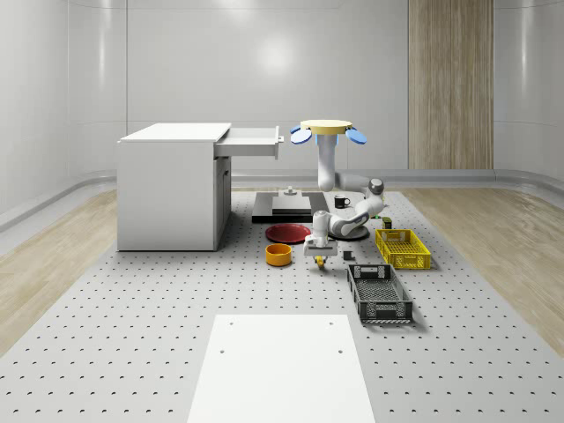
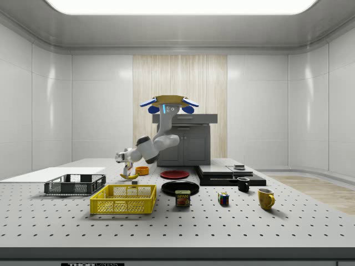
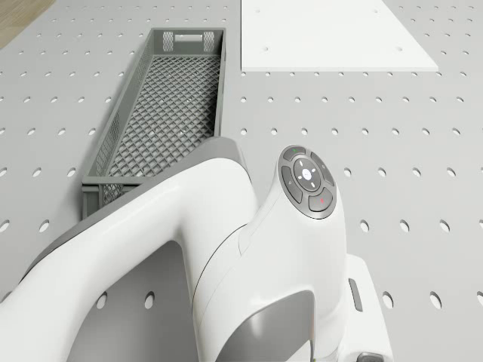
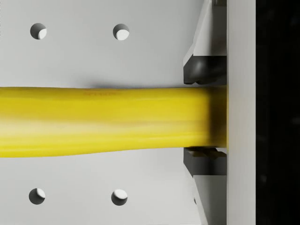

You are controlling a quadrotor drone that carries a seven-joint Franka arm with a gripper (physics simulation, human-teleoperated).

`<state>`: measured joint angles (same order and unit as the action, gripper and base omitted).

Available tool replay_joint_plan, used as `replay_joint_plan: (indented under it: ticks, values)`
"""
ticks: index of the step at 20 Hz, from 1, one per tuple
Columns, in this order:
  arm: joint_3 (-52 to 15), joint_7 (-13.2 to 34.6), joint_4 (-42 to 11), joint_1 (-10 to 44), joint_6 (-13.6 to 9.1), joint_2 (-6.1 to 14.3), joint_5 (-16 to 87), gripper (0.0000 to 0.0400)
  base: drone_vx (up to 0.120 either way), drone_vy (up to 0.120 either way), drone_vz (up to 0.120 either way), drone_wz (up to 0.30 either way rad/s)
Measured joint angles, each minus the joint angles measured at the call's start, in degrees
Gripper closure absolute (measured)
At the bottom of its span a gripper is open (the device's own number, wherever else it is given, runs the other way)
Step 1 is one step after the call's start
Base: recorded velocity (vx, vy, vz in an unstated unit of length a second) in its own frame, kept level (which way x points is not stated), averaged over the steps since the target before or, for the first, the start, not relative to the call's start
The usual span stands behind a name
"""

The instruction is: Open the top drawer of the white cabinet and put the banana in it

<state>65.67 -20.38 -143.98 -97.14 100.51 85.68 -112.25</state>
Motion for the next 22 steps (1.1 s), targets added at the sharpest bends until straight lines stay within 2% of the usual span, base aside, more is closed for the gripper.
replay_joint_plan:
  ticks: [8,16,22]
  values:
    - [3.3,0.0,-1.8,0.9,-1.7,0.8,3.1,0.021,0.0,0.0,0.0,0.0]
    - [7.2,0.3,-3.4,1.7,-3.4,1.7,6.8,0.021,0.0,0.0,0.12,0.0]
    - [8.1,0.3,-3.7,1.8,-3.5,2.2,7.7,0.021,-0.113,0.0,0.12,0.0]
